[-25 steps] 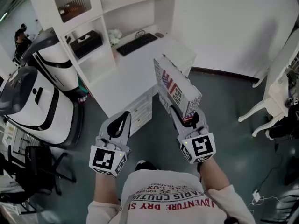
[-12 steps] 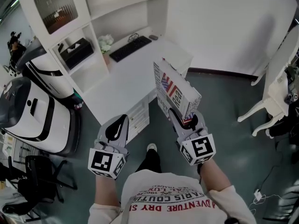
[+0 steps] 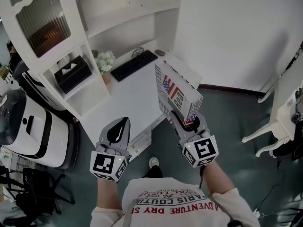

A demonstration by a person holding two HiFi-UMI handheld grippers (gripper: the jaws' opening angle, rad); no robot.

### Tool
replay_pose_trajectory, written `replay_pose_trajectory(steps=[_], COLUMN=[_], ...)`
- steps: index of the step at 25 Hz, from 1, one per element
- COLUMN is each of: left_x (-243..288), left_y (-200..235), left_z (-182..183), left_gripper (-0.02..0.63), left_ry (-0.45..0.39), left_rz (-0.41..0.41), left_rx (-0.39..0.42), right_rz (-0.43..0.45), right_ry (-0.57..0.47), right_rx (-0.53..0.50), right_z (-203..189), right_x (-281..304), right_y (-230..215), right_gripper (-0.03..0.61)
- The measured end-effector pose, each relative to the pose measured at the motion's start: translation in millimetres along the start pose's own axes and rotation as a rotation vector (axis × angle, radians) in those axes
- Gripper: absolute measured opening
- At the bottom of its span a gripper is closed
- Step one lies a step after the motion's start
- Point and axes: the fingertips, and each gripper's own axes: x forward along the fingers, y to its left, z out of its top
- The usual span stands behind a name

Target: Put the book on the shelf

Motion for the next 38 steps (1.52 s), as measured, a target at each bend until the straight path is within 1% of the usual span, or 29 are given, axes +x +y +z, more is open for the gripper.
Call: replay_pose_trajectory(steps=[2, 6, 10, 13, 19, 23, 26, 29, 33, 35, 38], left_x=[30, 83, 125, 144, 159, 165, 166, 163, 155, 149, 142], left_y=[22, 71, 106, 125, 133, 145, 153, 156, 159, 160, 164], left_z=[2, 6, 18, 27, 26, 42, 54, 59, 68, 73, 81], left_gripper=[0.005, 0.005, 0.005, 0.005, 0.005, 0.003, 0.003, 0.003, 0.003, 0.003, 0.005], left_ry=[-0.007, -0.025, -0.034, -0.037, -0.027, -0.021, -0.036, -0.042, -0.027, -0.01, -0.007], left_rz=[0.017, 0.079, 0.135, 0.185, 0.287, 0.386, 0.455, 0.515, 0.586, 0.613, 0.642], left_rx=[0.0, -0.012, 0.001, -0.003, 0.043, 0.074, 0.083, 0.086, 0.137, 0.175, 0.187], right_rz=[0.008, 0.042, 0.095, 0.151, 0.268, 0.381, 0.451, 0.502, 0.57, 0.584, 0.573], right_ry=[-0.004, -0.001, -0.024, -0.041, -0.086, -0.109, -0.159, -0.221, -0.298, -0.324, -0.344], right_rx=[-0.006, -0.013, -0.026, -0.03, 0.004, 0.04, 0.025, 0.002, -0.041, -0.062, -0.085], right_z=[3, 5, 13, 17, 17, 30, 53, 81, 123, 139, 155], right_x=[37, 105, 162, 201, 242, 274, 292, 308, 330, 342, 354], right_y=[-21, -53, -73, -81, -89, -84, -81, -78, -67, -60, -53], right_gripper=[0.156, 0.156, 0.156, 0.156, 0.156, 0.156, 0.156, 0.156, 0.156, 0.156, 0.156])
